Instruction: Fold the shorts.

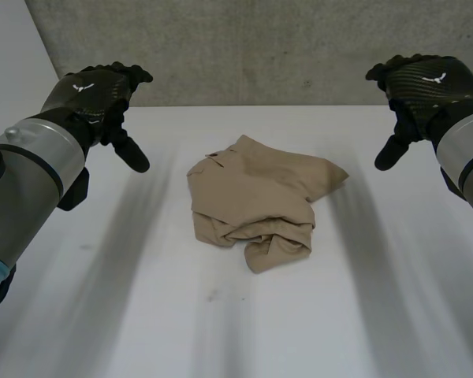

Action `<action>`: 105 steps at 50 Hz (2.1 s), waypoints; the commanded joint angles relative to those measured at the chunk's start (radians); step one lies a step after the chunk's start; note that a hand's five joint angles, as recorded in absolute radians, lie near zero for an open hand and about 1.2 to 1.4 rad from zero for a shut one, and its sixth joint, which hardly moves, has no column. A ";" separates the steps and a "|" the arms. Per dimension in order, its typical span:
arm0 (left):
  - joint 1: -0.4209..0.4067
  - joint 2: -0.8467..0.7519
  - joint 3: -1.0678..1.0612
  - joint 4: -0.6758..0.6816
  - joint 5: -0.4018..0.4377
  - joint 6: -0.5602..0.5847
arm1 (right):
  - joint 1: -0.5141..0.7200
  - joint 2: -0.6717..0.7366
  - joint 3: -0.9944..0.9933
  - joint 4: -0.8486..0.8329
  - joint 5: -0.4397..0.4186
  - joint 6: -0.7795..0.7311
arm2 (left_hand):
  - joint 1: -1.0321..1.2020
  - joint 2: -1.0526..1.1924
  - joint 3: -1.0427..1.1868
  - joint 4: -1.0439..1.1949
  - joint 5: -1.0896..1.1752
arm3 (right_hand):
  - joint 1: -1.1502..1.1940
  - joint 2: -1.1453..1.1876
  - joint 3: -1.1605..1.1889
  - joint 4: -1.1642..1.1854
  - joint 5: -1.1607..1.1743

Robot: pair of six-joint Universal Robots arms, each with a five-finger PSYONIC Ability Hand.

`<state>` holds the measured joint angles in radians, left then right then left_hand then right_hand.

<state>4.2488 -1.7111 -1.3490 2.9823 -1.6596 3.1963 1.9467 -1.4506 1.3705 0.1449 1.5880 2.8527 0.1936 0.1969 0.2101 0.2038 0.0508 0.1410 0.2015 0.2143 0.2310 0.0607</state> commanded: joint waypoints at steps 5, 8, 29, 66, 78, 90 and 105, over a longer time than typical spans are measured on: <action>-0.010 -0.065 -0.007 0.004 0.003 -0.001 | 0.000 0.042 0.010 0.077 -0.174 -0.064 | 0.029 0.025 0.012 0.018 -0.003 | 0.034 -0.027 -0.040 -0.056 -0.061; -0.021 -0.137 0.001 0.009 0.003 -0.003 | 0.000 0.091 0.015 0.110 -0.217 -0.121 | 0.043 0.040 0.027 0.033 0.012 | 0.034 -0.027 -0.040 -0.056 -0.061; -0.148 -0.705 0.267 0.277 -0.003 0.195 | 0.057 0.366 0.019 -0.146 -0.171 0.037 | 0.175 0.171 0.158 0.165 0.143 | 0.034 -0.027 -0.040 -0.056 -0.061; -0.348 -0.484 0.012 0.692 0.293 0.384 | -0.054 0.208 0.002 -0.146 -0.025 0.045 | 1.186 1.182 1.169 1.175 1.154 | 0.034 -0.027 -0.040 -0.056 -0.061; -0.438 -0.362 -0.205 0.699 0.298 0.508 | -0.063 0.208 -0.008 -0.142 -0.045 0.025 | 0.064 0.061 0.047 0.054 0.032 | 0.034 -0.027 -0.040 -0.056 -0.061; -0.248 -0.102 -0.334 0.610 0.089 0.295 | -0.057 0.208 0.073 -0.136 -0.230 -0.403 | 0.067 0.064 0.050 0.057 0.035 | 0.034 -0.027 -0.040 -0.056 -0.061; -0.055 -0.062 -0.455 0.498 -0.029 0.246 | 0.058 0.205 0.104 -0.067 -0.303 -0.272 | 0.070 0.066 0.053 0.060 0.038 | 0.034 -0.027 -0.040 -0.056 -0.061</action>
<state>4.1011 -1.7672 -1.7823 3.4918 -1.6602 3.4400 1.9113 -1.2433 1.4718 0.0634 1.2754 2.4226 0.2762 0.2690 0.2710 0.2683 0.0789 0.1410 0.2015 0.2143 0.2310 0.0607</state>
